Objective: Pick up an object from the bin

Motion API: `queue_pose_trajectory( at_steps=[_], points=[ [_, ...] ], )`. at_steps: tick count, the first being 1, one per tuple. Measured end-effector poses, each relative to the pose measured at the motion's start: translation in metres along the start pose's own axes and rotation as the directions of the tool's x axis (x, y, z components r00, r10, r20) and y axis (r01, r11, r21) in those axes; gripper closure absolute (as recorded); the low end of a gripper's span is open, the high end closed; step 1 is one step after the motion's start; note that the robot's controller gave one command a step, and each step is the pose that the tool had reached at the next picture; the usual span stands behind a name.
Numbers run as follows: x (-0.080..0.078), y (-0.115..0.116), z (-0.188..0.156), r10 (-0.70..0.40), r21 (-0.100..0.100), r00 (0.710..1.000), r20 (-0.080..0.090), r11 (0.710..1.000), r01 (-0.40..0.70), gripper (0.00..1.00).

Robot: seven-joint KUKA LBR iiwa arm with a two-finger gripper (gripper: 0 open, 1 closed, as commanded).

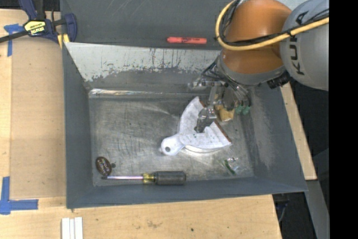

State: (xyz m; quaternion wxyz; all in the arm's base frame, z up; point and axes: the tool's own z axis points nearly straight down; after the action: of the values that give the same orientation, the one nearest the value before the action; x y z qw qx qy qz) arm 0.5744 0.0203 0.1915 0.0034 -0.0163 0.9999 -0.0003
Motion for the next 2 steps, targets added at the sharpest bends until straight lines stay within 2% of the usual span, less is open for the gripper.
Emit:
queue_pose_trajectory(
  at_steps=[1,2],
  points=[
    [0.009,-0.011,0.018,-0.233,-0.002,0.972,-0.005,0.972,0.233,0.00],
    [-0.026,-0.028,0.112,-0.225,0.000,0.974,0.021,0.974,0.225,1.00]
  ],
)
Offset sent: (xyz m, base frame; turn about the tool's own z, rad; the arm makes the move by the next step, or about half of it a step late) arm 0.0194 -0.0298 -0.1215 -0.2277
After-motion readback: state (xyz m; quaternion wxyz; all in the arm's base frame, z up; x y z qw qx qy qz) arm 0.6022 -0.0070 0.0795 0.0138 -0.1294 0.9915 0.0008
